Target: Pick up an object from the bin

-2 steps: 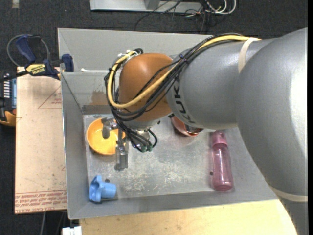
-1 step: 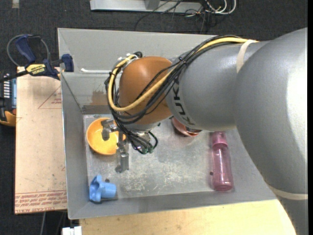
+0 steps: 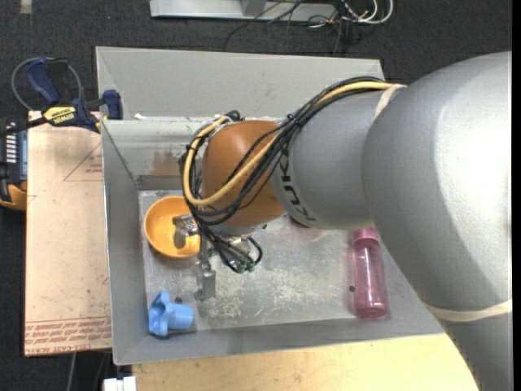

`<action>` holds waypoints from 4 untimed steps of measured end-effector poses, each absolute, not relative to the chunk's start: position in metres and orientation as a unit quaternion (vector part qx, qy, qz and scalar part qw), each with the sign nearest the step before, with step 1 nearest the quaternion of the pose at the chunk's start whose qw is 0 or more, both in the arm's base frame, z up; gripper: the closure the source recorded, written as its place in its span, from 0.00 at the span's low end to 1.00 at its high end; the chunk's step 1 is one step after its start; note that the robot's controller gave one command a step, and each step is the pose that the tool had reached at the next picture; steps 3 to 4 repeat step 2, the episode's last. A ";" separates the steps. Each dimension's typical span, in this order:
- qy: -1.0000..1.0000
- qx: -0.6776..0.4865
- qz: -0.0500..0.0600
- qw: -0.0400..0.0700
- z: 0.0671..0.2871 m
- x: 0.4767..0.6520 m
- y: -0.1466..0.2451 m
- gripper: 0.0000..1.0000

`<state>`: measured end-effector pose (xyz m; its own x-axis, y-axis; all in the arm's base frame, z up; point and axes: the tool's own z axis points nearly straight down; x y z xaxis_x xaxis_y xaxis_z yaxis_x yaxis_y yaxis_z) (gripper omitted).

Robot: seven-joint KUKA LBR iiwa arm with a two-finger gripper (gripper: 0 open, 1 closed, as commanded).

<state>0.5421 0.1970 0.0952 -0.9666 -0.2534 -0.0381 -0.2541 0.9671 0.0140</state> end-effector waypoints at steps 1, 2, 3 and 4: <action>0.982 -0.186 0.009 0.019 0.113 0.560 0.206 1.00; 0.982 -0.186 0.009 0.019 0.113 0.560 0.206 1.00; 0.982 -0.186 0.009 0.019 0.113 0.560 0.206 1.00; 0.982 -0.186 0.009 0.019 0.113 0.560 0.206 1.00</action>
Offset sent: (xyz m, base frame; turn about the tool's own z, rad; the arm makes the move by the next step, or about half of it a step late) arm 0.0000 0.0000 0.0000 0.0000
